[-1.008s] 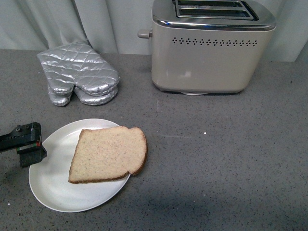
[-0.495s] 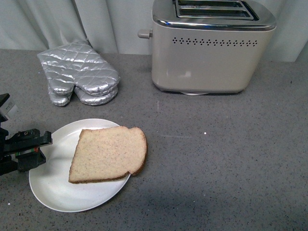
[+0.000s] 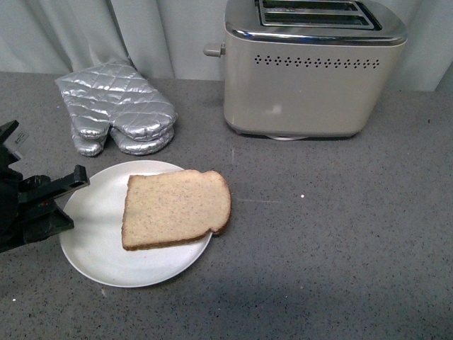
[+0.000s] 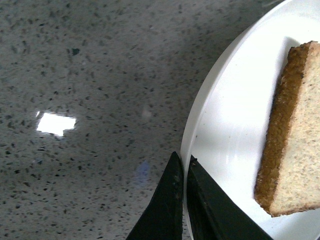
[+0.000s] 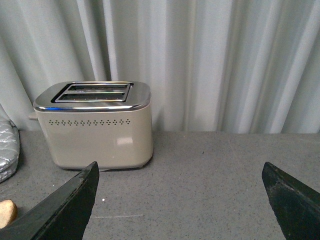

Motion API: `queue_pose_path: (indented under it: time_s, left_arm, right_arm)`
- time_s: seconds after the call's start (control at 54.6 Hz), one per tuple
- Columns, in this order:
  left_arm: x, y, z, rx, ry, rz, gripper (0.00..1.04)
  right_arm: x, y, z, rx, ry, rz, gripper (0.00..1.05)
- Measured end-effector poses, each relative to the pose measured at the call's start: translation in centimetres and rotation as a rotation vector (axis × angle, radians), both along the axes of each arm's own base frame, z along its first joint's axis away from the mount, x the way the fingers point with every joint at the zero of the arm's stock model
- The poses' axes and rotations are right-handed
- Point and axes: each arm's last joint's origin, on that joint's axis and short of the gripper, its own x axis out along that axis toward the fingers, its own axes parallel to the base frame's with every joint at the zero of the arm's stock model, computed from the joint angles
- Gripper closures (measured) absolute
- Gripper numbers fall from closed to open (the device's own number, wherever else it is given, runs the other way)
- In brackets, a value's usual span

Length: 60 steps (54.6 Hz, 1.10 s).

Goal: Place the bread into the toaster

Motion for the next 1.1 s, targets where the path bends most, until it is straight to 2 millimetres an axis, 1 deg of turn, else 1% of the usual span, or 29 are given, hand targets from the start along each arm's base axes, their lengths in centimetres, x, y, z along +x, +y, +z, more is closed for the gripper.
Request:
queue_pose_path:
  time_s: [0.092, 0.147, 0.22, 0.293, 0.33, 0.44, 0.678, 0.806, 0.861, 0.99, 1.1]
  left_arm:
    - [0.2, -1.5, 0.8, -0.042, -0.015, -0.016, 1.02]
    - [0.6, -2.8, 1.4, -0.077, -0.030, -0.044, 1.02]
    - [1.5, -4.7, 2.1, -0.105, -0.057, -0.072, 1.02]
    - [2.3, -6.2, 2.3, -0.123, -0.073, -0.095, 1.02]
    - [2.8, -7.4, 2.3, -0.133, -0.076, -0.113, 1.02]
    - [4.0, -10.0, 1.9, -0.150, -0.072, -0.158, 1.02]
    - [5.9, -14.1, 1.0, -0.171, -0.058, -0.217, 1.02]
    - [6.9, -15.9, 0.6, -0.174, -0.052, -0.246, 1.02]
    - [7.4, -17.0, 0.2, -0.177, -0.044, -0.265, 1.02]
    - [7.7, -18.4, -0.7, -0.180, -0.021, -0.285, 1.02]
    - [7.8, -19.1, -1.4, -0.178, 0.004, -0.298, 1.02]
  right_arm:
    - [0.0, 0.0, 0.0, 0.000, 0.000, 0.000, 0.10]
    - [0.0, 0.0, 0.0, 0.000, 0.000, 0.000, 0.10]
    - [0.0, 0.0, 0.0, 0.000, 0.000, 0.000, 0.10]
    - [0.0, 0.0, 0.0, 0.000, 0.000, 0.000, 0.10]
    - [0.0, 0.0, 0.0, 0.000, 0.000, 0.000, 0.10]
    - [0.0, 0.0, 0.0, 0.000, 0.000, 0.000, 0.10]
    - [0.0, 0.0, 0.0, 0.000, 0.000, 0.000, 0.10]
    - [0.0, 0.0, 0.0, 0.000, 0.000, 0.000, 0.10]
    - [0.0, 0.0, 0.0, 0.000, 0.000, 0.000, 0.10]
    - [0.0, 0.0, 0.0, 0.000, 0.000, 0.000, 0.10]
    - [0.0, 0.0, 0.0, 0.000, 0.000, 0.000, 0.10]
